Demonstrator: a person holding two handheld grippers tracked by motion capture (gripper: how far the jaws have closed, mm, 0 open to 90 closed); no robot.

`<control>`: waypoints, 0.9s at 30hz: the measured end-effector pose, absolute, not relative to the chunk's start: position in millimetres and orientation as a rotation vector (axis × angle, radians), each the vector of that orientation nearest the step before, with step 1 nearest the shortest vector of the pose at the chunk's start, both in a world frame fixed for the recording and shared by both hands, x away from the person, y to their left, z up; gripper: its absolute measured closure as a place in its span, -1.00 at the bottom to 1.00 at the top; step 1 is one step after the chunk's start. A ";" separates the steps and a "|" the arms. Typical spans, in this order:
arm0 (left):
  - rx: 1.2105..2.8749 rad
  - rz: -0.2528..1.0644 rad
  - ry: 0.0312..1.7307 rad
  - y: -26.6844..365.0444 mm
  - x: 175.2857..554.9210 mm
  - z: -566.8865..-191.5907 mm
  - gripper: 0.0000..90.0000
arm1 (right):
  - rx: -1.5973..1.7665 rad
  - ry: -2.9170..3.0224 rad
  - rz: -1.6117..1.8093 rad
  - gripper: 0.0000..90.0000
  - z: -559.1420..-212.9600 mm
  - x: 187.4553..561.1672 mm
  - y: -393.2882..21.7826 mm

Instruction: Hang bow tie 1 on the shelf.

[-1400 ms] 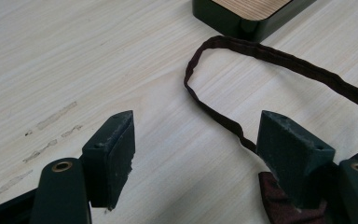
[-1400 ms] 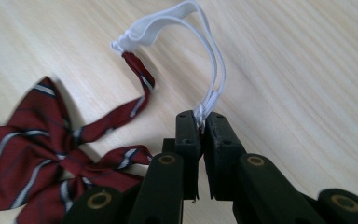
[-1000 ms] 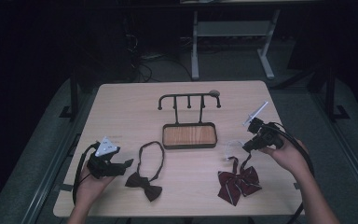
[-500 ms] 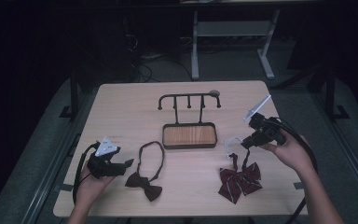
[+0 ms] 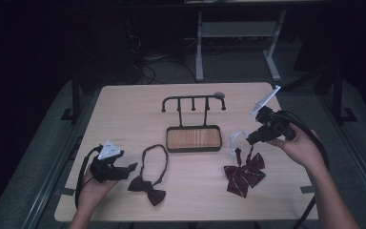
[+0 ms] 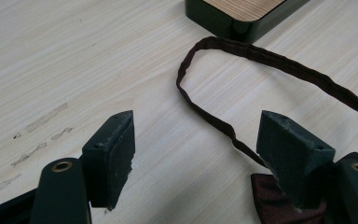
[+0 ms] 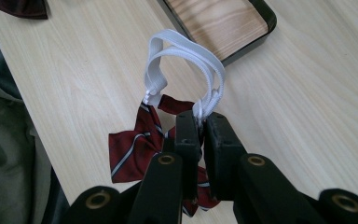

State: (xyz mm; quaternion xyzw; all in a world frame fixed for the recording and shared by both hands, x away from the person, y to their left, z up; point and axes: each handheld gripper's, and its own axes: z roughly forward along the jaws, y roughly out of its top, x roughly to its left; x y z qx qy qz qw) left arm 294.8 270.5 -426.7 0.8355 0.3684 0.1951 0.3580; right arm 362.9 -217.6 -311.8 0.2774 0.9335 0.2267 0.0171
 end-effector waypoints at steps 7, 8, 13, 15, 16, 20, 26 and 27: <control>2.154 0.497 0.948 269.3 295.3 -427.4 -0.37 | 0.848 2.900 0.703 0.86 -301.1 367.0 -213.1; 2.154 0.497 0.948 269.3 295.3 -427.4 -0.37 | 0.848 2.900 0.703 0.86 -301.1 367.0 -213.1; 2.150 0.498 0.941 269.2 295.0 -426.6 -0.37 | 0.834 2.898 0.689 0.86 -294.2 370.2 -206.6; 2.152 0.498 0.938 269.3 294.9 -426.3 -0.37 | 0.835 2.898 0.682 0.86 -292.4 371.4 -204.7; 2.153 0.500 0.936 269.3 294.7 -426.2 -0.37 | 0.827 2.897 0.680 0.86 -291.6 372.3 -204.1; 2.151 0.500 0.935 269.5 294.7 -426.0 -0.37 | 0.826 2.893 0.681 0.87 -288.6 374.2 -202.3; 2.154 0.493 0.934 268.2 294.4 -426.4 -0.37 | 0.826 2.888 0.673 0.87 -284.9 378.1 -199.0; 2.154 0.494 0.932 268.1 294.3 -426.1 -0.37 | 0.823 2.891 0.669 0.87 -283.8 379.2 -198.1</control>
